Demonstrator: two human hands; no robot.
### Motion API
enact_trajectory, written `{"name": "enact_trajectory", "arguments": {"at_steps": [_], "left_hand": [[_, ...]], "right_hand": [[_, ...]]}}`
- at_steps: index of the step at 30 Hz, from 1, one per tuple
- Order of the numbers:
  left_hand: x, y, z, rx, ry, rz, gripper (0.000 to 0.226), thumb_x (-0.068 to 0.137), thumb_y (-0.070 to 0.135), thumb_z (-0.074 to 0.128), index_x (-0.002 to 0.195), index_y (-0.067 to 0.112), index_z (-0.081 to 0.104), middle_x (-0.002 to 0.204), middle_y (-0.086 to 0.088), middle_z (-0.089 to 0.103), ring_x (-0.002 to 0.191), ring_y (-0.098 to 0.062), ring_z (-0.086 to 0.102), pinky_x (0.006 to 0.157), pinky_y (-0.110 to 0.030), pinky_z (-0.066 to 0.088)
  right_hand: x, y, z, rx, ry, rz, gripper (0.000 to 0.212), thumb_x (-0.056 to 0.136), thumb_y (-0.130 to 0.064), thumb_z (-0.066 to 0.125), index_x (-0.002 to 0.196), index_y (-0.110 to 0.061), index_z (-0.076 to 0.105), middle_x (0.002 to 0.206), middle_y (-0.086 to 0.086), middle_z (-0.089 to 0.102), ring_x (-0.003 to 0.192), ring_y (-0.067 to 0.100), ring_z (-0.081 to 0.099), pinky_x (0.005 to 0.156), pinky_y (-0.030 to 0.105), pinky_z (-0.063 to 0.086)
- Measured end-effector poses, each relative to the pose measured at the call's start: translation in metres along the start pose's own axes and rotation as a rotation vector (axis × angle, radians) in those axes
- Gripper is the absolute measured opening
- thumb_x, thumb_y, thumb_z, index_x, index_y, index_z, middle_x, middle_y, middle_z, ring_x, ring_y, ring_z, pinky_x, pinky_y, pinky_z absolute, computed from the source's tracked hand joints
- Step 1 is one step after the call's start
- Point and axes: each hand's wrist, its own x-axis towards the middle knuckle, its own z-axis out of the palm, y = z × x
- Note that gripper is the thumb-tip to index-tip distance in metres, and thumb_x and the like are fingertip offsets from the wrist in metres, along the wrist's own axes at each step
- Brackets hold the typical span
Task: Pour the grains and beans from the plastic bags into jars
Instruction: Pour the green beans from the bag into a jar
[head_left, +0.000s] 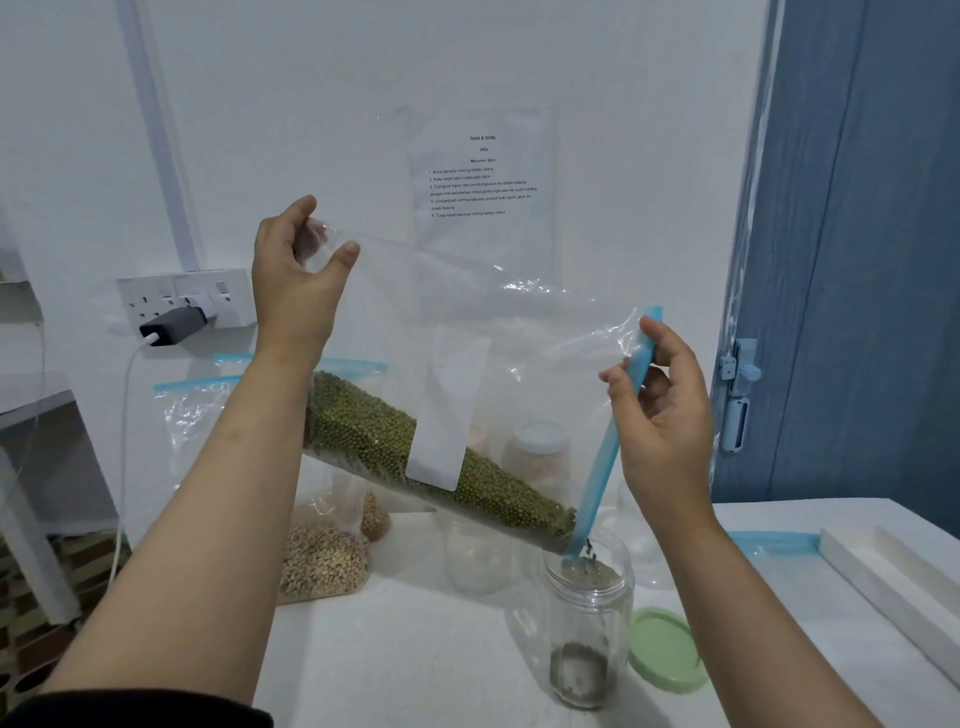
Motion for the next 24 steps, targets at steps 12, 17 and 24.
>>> {"name": "enact_trajectory", "arguments": {"at_steps": [12, 17, 24], "left_hand": [[-0.002, 0.0037, 0.0039, -0.003, -0.013, 0.012, 0.05, 0.086, 0.012, 0.074, 0.131, 0.012, 0.053, 0.11, -0.005, 0.05, 0.095, -0.001, 0.052, 0.099, -0.017, 0.043], [-0.0025, 0.0038, 0.0049, -0.002, -0.014, 0.017, 0.049, 0.085, 0.013, 0.074, 0.13, 0.014, 0.053, 0.109, -0.005, 0.05, 0.094, 0.002, 0.052, 0.099, -0.017, 0.043], [-0.0023, 0.0032, 0.0056, -0.007, -0.01, 0.025, 0.049, 0.086, 0.013, 0.074, 0.13, 0.013, 0.053, 0.109, -0.005, 0.05, 0.094, 0.003, 0.052, 0.099, -0.017, 0.043]], "right_hand": [[-0.0028, 0.0017, -0.0053, 0.005, -0.005, 0.023, 0.042, 0.099, -0.011, 0.061, 0.139, -0.02, 0.051, 0.112, 0.011, 0.061, 0.102, 0.022, 0.066, 0.095, 0.044, 0.053], [-0.0044, 0.0017, -0.0068, 0.0, -0.012, 0.034, 0.043, 0.099, -0.011, 0.06, 0.14, -0.02, 0.05, 0.111, 0.011, 0.061, 0.102, 0.021, 0.066, 0.094, 0.044, 0.054], [-0.0049, 0.0008, -0.0066, -0.002, -0.009, 0.029, 0.043, 0.099, -0.011, 0.06, 0.14, -0.02, 0.05, 0.111, 0.01, 0.062, 0.101, 0.019, 0.066, 0.094, 0.04, 0.054]]}}
